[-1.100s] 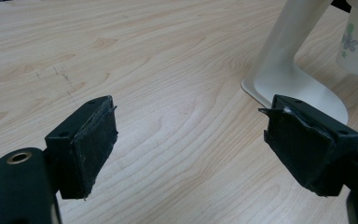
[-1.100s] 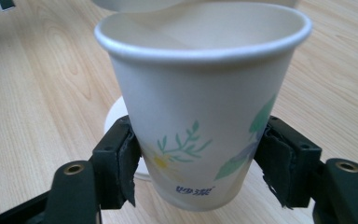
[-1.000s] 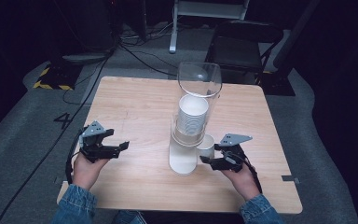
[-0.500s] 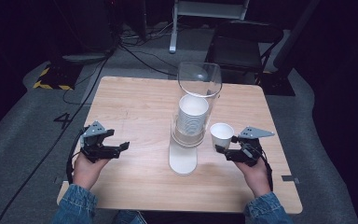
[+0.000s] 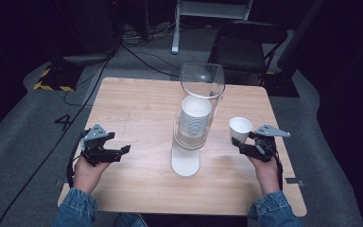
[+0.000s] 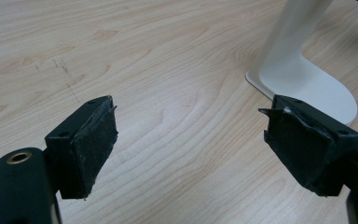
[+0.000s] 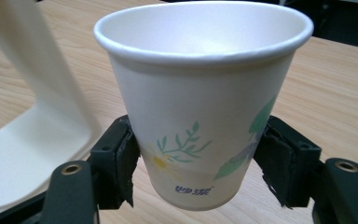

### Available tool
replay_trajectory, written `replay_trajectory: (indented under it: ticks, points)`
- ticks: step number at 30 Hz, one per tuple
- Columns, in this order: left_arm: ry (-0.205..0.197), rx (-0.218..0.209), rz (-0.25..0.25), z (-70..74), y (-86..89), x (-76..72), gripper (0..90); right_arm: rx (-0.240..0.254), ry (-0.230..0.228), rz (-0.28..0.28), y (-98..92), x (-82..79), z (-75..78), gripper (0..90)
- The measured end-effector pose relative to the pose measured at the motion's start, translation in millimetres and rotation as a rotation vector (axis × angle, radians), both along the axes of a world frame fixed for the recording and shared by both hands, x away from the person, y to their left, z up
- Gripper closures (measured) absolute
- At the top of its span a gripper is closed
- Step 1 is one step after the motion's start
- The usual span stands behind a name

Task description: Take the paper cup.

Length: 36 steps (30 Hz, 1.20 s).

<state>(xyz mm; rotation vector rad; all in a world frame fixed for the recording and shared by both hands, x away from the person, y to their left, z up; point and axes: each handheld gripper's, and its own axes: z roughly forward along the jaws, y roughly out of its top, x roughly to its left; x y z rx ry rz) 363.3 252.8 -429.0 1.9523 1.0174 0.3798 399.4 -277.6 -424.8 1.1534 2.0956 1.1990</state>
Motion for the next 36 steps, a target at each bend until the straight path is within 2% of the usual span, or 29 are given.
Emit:
replay_trajectory:
  ticks: [5,8,14,21,30,36]
  points:
    - [0.003,0.000,0.009,-1.0,2.2,-3.1,16.6,0.013,0.022,-0.065,-12.2,9.7,-9.4,34.4]
    - [0.004,0.000,0.014,-1.9,3.5,-5.1,16.6,0.026,0.042,-0.087,-17.0,15.5,-13.8,34.3]
    - [0.006,0.002,0.028,-3.1,8.3,-10.6,16.6,0.011,0.075,-0.110,-18.3,27.1,-23.9,34.3]
    - [0.008,0.028,0.034,-3.6,11.0,-15.9,16.6,0.002,0.103,-0.105,-13.2,39.6,-36.5,34.3]
    - [0.013,0.025,0.046,-6.3,14.4,-19.3,16.6,-0.015,0.119,-0.076,-4.0,47.2,-45.2,34.1]
    - [0.017,0.025,0.033,-6.3,14.8,-19.8,16.6,-0.022,0.132,-0.056,1.5,48.6,-48.5,33.9]
